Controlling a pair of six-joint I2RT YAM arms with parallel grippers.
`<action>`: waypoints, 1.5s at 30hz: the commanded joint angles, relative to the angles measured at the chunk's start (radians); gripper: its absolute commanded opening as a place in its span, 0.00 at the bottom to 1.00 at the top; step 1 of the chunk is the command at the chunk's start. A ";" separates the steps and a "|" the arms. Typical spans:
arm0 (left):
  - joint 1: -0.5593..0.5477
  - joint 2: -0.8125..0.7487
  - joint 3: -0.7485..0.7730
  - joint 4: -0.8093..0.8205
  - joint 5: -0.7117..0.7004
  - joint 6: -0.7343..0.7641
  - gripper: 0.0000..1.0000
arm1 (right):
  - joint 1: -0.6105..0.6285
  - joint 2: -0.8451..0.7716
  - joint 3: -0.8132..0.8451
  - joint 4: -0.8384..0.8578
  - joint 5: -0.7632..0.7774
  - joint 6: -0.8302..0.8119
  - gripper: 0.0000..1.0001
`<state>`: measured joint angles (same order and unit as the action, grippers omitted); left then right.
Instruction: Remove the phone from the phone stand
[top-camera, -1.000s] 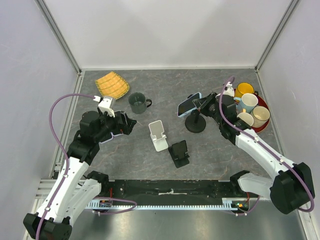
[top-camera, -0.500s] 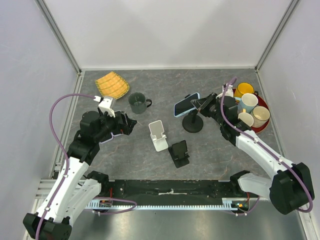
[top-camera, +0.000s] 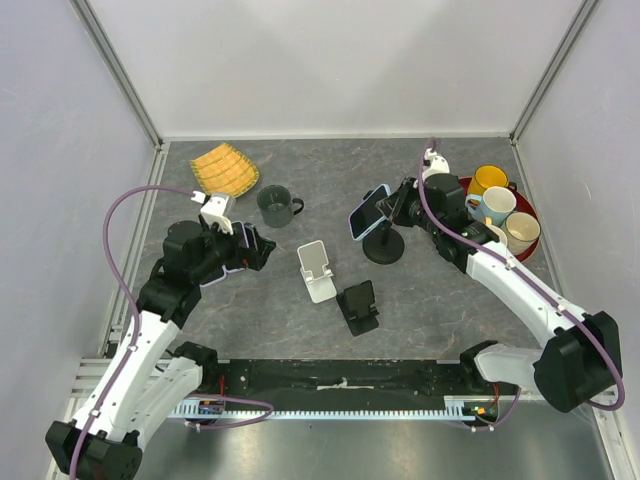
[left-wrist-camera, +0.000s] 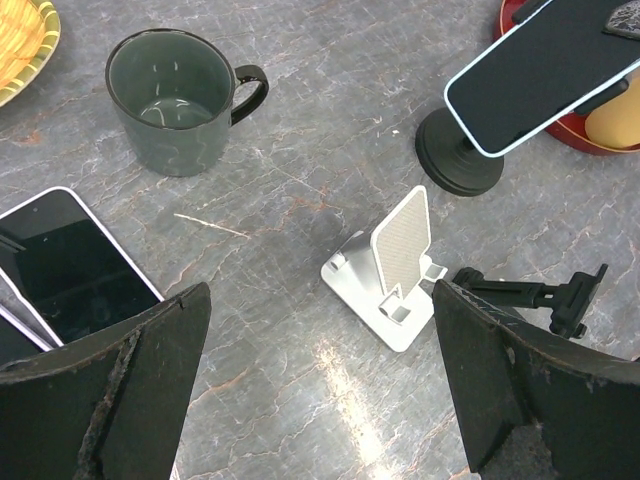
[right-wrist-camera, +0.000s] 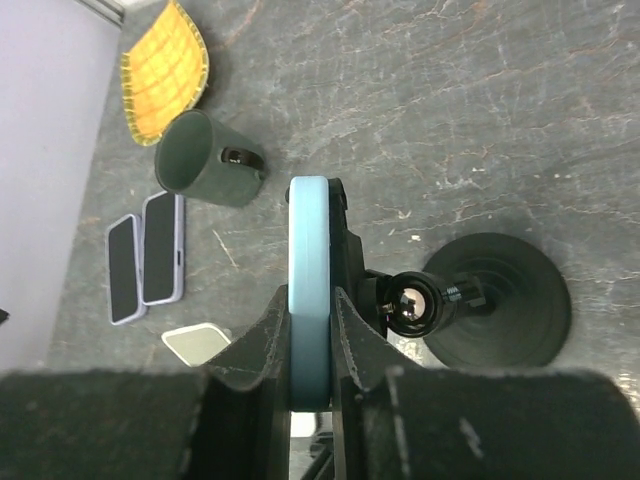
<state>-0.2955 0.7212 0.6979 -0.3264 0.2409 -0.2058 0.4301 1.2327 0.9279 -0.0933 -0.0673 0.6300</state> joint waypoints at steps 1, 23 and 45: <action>-0.004 0.007 0.002 0.033 0.015 0.043 0.98 | 0.025 0.022 0.040 -0.180 0.023 -0.144 0.08; -0.407 0.323 0.196 0.183 -0.262 0.032 0.98 | 0.026 -0.016 0.068 -0.201 0.055 -0.164 0.00; -0.702 0.868 0.239 0.843 -0.635 0.440 0.93 | 0.016 -0.003 0.074 -0.201 -0.045 0.013 0.00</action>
<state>-0.9691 1.5478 0.9867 0.2737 -0.2844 0.1268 0.4526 1.2270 0.9829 -0.2173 -0.0509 0.5610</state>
